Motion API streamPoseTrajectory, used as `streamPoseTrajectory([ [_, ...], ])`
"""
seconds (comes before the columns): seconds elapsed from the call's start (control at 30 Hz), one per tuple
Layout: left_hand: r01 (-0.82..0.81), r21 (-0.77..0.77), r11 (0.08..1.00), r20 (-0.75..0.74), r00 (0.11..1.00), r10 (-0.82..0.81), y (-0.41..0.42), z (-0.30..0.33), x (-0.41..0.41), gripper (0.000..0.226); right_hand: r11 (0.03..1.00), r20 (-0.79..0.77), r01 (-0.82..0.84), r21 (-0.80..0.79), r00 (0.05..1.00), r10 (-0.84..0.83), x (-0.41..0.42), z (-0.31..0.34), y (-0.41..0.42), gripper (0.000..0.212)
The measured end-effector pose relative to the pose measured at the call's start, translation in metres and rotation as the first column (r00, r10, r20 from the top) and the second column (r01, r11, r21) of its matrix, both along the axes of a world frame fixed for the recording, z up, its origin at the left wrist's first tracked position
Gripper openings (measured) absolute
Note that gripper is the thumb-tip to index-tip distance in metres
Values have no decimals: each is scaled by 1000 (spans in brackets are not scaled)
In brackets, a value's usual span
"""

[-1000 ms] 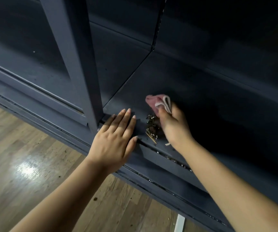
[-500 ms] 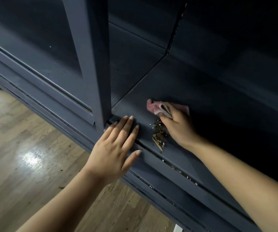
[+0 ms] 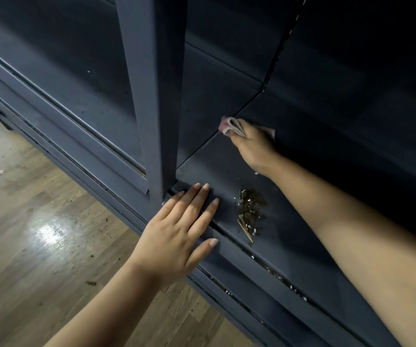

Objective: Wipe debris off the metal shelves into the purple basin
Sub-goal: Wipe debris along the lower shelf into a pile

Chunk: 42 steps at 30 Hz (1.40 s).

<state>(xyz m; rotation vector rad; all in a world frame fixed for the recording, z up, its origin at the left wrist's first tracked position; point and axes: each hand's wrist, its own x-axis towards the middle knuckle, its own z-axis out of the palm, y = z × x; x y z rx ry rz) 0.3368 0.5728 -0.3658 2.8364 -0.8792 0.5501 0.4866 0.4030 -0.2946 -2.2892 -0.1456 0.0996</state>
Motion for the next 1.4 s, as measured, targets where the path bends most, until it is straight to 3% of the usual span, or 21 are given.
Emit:
streamPoseTrajectory([
  [0.07, -2, -9, 1000, 7, 1000, 3, -1, -1, 0, 61, 999, -12, -36, 20, 999, 36, -11, -1, -3, 20],
  [0.23, -2, -5, 1000, -6, 1000, 2, 0, 0, 0, 61, 928, -158, -168, 333, 960, 231, -58, 4, -22, 20],
  [0.33, -2, -1, 1000, -19, 1000, 2, -1, 1, -2, 61, 886, -186, -197, 420, 937, 296, -74, 9, -32, 18],
  [0.5, -6, -3, 1000, -22, 1000, 6, -1, 3, -3, 61, 868, -102, -130, 479, 974, 202, -89, 14, -49, 15],
  [0.53, -5, -2, 1000, -22, 1000, 5, -1, 3, -4, 61, 860, -73, -84, 504, 988, 139, -90, 17, -56, 24],
  [0.63, -7, 11, 1000, -18, 1000, 7, 0, 5, -4, 61, 900, -13, 71, 431, 997, -73, -87, 15, -86, 42],
  [0.7, -11, 14, 1000, -18, 1000, 11, -1, 5, -5, 61, 960, 20, 167, 224, 984, -176, -86, 4, -103, 38],
  [0.77, -12, 7, 1000, -19, 1000, 13, -2, 5, -5, 61, 967, 130, 253, -37, 960, -247, -89, -9, -107, 39],
  [0.8, -12, -1, 1000, -21, 1000, 12, -3, 4, -4, 61, 965, 186, 248, -88, 956, -229, -91, -13, -102, 39],
  [0.87, -9, -12, 1000, -26, 1000, 9, -3, 4, -4, 61, 983, 191, 183, -26, 966, -174, -99, -15, -79, 35],
  [1.03, -12, -2, 1000, -52, 999, 12, -3, 6, -4, 61, 986, -69, 121, 112, 991, -114, -118, -13, -32, 29],
  [1.1, -10, -7, 1000, -74, 997, 9, -2, 8, -4, 63, 956, -77, 149, 254, 988, -133, -118, -1, -35, 21],
  [1.17, -16, -28, 999, -96, 995, 14, -2, 12, -4, 67, 928, -6, 233, 289, 970, -242, -116, 8, -48, 21],
  [1.23, -28, -36, 999, -109, 994, 24, -3, 16, -5, 69, 931, 60, 282, 231, 951, -303, -119, 7, -55, 25],
  [1.3, -41, -38, 998, -137, 990, 36, -4, 17, -6, 68, 960, 163, 278, 20, 947, -277, -122, -1, -52, 29],
  [1.4, -34, -33, 999, -193, 981, 27, -4, 17, -8, 65, 942, 107, 326, -82, 943, -316, -124, 0, -36, 21],
])
